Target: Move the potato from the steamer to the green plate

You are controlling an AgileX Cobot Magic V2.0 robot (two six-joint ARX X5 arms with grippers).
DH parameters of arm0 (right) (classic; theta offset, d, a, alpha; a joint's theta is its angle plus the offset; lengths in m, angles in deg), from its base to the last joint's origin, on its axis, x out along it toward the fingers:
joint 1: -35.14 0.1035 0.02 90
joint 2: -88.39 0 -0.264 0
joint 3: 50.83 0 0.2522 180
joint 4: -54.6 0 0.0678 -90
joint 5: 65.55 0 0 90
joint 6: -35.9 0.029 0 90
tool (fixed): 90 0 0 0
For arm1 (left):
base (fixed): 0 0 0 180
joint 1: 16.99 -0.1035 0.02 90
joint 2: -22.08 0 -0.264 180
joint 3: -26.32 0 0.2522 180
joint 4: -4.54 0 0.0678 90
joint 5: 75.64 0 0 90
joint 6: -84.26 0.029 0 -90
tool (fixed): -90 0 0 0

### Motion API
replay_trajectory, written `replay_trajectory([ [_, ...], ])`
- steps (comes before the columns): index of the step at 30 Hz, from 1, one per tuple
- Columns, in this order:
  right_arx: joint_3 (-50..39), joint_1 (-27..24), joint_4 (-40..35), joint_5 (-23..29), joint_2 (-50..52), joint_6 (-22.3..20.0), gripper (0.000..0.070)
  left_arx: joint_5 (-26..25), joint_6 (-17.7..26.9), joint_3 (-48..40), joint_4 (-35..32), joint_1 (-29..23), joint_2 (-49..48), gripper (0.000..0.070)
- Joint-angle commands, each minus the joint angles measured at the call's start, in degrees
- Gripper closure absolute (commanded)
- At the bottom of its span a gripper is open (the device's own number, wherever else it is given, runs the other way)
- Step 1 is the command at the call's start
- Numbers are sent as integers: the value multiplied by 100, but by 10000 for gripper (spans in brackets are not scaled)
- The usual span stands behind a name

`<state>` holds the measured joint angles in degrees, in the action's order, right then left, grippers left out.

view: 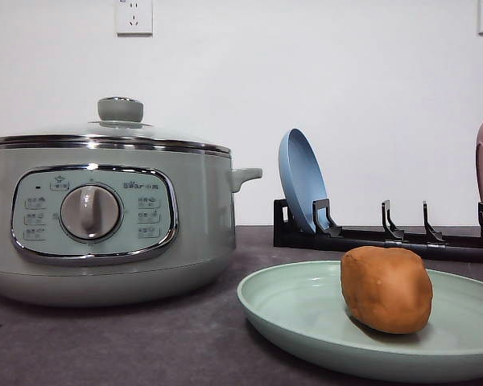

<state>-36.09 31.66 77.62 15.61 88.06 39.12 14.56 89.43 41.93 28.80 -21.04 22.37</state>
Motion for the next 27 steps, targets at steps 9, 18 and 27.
replay_trajectory([
  [9,-33,-13,-22,-9,13,-24,699,10,-26,-116,31,0,-11,700],
  [18,-33,-13,-22,-9,13,-24,699,10,-26,-116,31,0,-11,700],
  [27,-33,-13,-22,-9,13,-24,699,10,-26,-116,31,0,-11,700],
])
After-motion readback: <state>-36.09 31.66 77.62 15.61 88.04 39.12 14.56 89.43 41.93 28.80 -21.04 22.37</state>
